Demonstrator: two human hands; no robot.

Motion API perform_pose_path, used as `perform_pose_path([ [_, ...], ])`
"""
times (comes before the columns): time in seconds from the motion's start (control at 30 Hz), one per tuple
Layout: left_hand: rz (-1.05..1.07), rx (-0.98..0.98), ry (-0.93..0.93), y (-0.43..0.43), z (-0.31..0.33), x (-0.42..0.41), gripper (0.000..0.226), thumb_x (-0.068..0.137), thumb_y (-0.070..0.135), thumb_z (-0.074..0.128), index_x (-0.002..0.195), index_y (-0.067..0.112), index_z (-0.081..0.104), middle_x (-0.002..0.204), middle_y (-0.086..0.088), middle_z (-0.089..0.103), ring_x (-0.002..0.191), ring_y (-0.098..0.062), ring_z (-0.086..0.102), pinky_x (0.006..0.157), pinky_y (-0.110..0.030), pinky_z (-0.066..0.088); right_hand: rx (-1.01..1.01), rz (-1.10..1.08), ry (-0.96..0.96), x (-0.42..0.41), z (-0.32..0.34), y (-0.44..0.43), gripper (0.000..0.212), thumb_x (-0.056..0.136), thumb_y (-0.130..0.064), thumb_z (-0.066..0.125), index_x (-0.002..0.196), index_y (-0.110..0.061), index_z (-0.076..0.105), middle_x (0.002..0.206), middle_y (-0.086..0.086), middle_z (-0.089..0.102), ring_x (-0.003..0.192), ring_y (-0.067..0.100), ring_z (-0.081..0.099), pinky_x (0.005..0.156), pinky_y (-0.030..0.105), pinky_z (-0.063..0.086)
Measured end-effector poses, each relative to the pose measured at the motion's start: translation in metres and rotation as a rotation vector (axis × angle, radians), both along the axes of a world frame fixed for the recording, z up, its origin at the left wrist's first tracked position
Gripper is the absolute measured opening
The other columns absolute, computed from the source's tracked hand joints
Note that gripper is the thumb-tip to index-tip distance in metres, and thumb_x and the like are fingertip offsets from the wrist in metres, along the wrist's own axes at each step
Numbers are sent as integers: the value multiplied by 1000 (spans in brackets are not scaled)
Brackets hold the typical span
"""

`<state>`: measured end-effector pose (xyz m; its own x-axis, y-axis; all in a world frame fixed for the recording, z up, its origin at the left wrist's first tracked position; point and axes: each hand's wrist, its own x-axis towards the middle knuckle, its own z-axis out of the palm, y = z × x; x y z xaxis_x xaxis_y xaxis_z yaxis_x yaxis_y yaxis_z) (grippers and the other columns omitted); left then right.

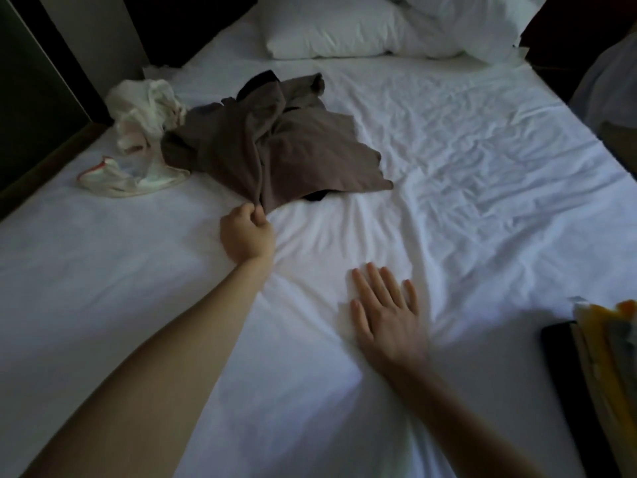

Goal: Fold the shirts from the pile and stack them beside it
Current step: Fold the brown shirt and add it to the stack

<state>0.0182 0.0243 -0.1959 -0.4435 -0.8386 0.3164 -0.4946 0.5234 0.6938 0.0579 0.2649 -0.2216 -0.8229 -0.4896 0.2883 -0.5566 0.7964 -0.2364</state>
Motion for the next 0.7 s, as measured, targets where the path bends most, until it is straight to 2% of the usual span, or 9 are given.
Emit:
perform_pose_path([
  [0.07,-131,-59,37,11,-6,17,13,82,3,58,73,-4,64,83,-27,65,82,-43,53,67,-41,31,9,-7,20,1,0,1,51,93,-41,29,136,-24,50,140,4,50,129,25,48,106,39,18],
  [0.17,-288,-91,49,30,-12,48,15,77,3,60,62,0,58,71,-25,61,71,-40,53,62,-39,28,41,-12,-13,3,8,3,53,93,-40,27,135,-22,51,140,4,51,129,26,48,107,38,17],
  [0.3,-458,-64,-45,67,-13,108,15,75,7,63,62,4,57,67,-19,59,69,-36,54,63,-36,29,75,36,-234,12,21,7,79,81,-53,-4,147,-25,28,156,-4,21,145,16,14,113,29,-4],
  [0.4,-538,-22,-51,90,-7,156,17,73,16,59,58,8,55,62,-14,58,64,-32,54,59,-33,26,61,41,-306,34,33,10,90,73,-59,-9,147,-25,29,157,-5,19,146,13,9,114,26,-2],
  [0.5,-604,14,-44,107,-3,191,20,72,21,54,55,11,50,59,-10,55,60,-31,54,57,-30,26,-230,-59,-457,70,45,8,74,82,-60,11,123,-18,55,138,3,49,138,19,31,115,33,13],
  [0.57,-643,64,-80,113,-1,210,14,66,13,61,54,10,54,58,-10,57,60,-30,56,57,-28,27,-558,-203,-597,95,58,-1,45,88,-55,35,96,-16,57,103,5,62,112,24,53,105,41,33],
  [0.6,-665,76,-95,118,0,220,13,64,12,63,54,9,56,58,-10,58,59,-29,57,56,-27,28,-738,-262,-644,107,65,-6,38,84,-55,46,92,-19,55,92,2,62,101,23,57,98,44,41],
  [0.67,-710,118,-79,125,-1,241,18,69,21,60,54,10,57,59,-9,60,60,-27,56,56,-27,28,-958,-338,-717,125,75,-14,37,81,-44,64,105,-19,51,99,0,61,102,20,59,95,45,46],
  [0.7,-738,168,-64,127,-1,253,24,71,29,55,54,11,56,60,-8,60,61,-23,54,55,-27,27,-957,-340,-728,133,78,-16,51,79,-37,71,119,-16,46,114,2,58,112,21,55,99,44,44],
])
